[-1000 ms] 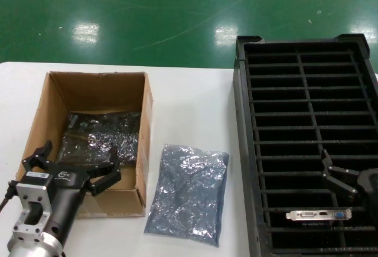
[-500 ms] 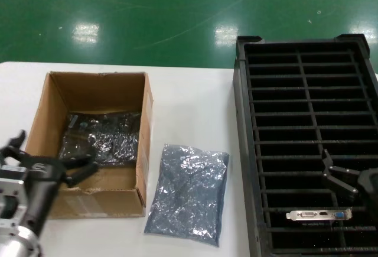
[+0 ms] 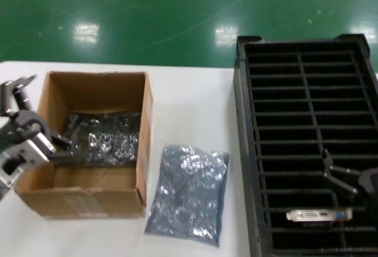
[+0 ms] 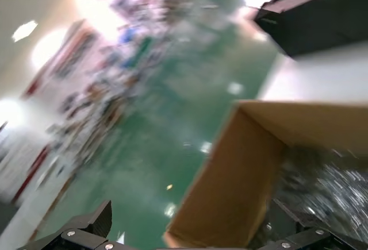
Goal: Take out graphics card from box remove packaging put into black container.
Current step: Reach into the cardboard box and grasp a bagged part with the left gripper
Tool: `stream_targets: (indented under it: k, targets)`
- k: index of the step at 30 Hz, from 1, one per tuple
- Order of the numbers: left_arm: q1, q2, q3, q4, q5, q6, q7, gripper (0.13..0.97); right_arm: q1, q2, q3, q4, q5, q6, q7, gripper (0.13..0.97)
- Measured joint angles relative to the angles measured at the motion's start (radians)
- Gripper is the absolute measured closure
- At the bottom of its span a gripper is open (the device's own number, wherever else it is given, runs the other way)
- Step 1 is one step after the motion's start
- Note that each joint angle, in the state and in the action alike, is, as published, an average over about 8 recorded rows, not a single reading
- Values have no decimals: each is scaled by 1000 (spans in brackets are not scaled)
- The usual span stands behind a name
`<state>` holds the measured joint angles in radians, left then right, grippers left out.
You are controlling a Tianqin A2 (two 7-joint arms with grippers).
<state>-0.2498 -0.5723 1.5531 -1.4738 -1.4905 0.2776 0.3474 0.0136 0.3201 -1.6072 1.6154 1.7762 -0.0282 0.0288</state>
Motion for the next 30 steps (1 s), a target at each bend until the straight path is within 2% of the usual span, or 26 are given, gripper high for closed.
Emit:
stream_targets:
  k: [2, 5, 8, 11, 16, 21, 26, 30]
  targets:
    - [-57, -34, 60, 47, 67, 48, 17, 132, 0, 0, 0, 0, 0, 0, 0, 129]
    - [-137, -65, 152, 121, 159, 123, 44, 132, 0, 0, 0, 0, 0, 0, 0, 129]
    - [-202, -71, 232, 190, 242, 180, 64, 132, 0, 0, 0, 0, 0, 0, 0, 129]
    - [-249, -56, 286, 247, 315, 203, 69, 132, 0, 0, 0, 0, 0, 0, 0, 129]
    - [-301, -14, 337, 310, 416, 193, 68, 132, 0, 0, 0, 0, 0, 0, 0, 129]
    - [-327, 12, 370, 347, 474, 178, 71, 136, 0, 0, 0, 0, 0, 0, 0, 129]
    - [-345, 24, 393, 394, 489, 150, 93, 157, 0, 0, 0, 0, 0, 0, 0, 129]
    - [-366, 36, 410, 455, 467, 113, 131, 191, 0, 0, 0, 0, 0, 0, 0, 129]
